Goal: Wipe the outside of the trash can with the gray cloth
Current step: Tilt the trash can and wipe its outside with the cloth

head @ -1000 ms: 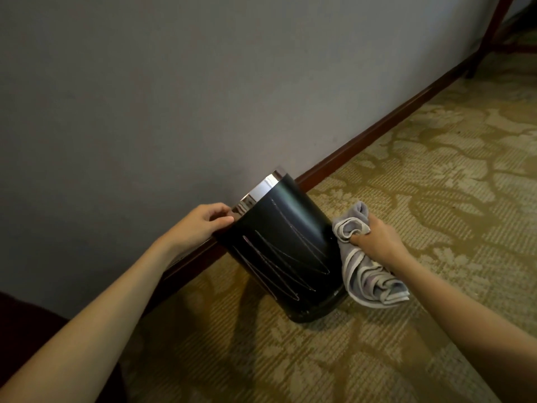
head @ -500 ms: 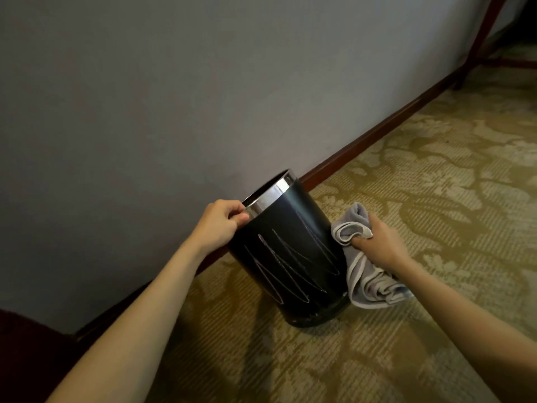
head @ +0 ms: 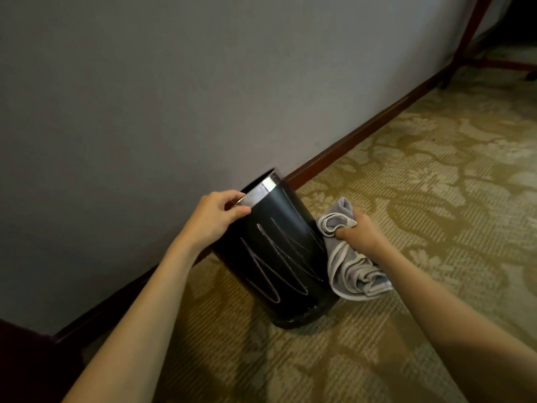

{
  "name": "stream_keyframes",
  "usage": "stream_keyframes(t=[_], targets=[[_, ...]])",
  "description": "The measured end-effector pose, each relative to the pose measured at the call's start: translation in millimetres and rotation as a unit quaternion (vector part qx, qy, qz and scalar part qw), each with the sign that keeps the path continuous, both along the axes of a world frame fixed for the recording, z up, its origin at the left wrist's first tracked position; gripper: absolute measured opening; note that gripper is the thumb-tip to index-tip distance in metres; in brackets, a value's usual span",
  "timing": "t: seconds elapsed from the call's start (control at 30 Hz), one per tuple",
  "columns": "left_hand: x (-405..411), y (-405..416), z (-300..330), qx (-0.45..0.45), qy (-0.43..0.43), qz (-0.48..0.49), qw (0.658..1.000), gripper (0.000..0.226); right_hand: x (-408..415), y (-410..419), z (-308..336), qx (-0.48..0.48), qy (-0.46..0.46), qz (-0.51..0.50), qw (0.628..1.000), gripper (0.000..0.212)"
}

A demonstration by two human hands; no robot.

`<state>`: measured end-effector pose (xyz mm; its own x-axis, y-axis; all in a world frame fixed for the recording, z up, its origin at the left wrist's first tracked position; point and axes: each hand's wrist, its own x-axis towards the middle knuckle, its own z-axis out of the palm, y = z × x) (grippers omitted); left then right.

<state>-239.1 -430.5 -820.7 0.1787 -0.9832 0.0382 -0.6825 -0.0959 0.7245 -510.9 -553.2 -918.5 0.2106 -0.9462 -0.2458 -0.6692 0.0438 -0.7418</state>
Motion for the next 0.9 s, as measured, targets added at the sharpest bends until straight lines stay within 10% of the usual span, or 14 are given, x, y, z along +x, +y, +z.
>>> stream_keyframes(t=[0.53, 0.9], targets=[[26, 16, 3, 0.04, 0.064, -0.031, 0.997, 0.049, 0, 17, -23, 0.0, 0.109, -0.027, 0.994, 0.054], [42, 17, 3, 0.076, 0.023, -0.105, 0.991, 0.019, -9, 15, -35, 0.013, 0.104, -0.051, 0.993, 0.061]])
